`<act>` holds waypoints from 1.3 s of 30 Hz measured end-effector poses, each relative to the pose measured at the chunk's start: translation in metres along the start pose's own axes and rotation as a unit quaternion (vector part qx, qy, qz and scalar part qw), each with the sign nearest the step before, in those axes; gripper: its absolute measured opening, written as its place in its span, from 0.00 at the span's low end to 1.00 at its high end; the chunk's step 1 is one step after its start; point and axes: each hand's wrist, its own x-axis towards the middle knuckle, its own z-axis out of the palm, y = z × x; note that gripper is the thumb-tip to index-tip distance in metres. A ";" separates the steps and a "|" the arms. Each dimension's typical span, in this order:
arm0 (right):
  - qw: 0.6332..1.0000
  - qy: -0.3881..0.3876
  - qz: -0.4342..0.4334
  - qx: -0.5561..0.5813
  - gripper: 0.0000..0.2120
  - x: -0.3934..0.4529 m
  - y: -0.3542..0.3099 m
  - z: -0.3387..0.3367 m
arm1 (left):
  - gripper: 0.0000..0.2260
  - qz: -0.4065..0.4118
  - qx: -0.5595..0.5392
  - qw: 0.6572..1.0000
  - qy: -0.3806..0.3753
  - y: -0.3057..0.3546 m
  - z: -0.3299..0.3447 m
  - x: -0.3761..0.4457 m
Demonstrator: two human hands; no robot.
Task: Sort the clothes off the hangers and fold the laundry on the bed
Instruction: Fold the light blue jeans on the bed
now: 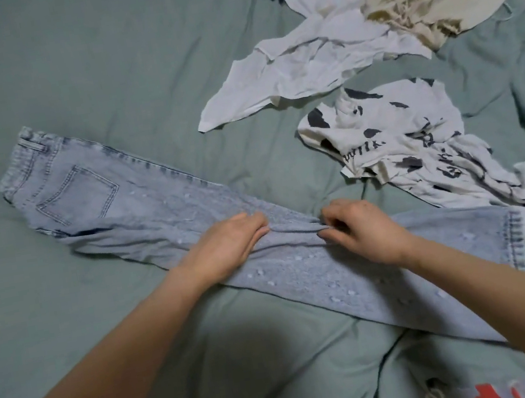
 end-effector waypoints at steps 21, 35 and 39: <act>0.995 -0.041 -0.012 -0.087 0.12 -0.100 -0.119 0.040 | 0.15 -0.054 0.208 0.971 -0.109 -0.006 -0.039 -0.134; 0.961 0.011 0.196 -0.193 0.09 -0.136 -0.209 0.159 | 0.15 -0.152 0.099 0.965 -0.188 -0.016 0.018 -0.229; 0.943 0.054 0.305 -0.120 0.23 -0.131 -0.180 0.172 | 0.13 -0.111 0.104 0.988 -0.007 0.023 0.021 -0.214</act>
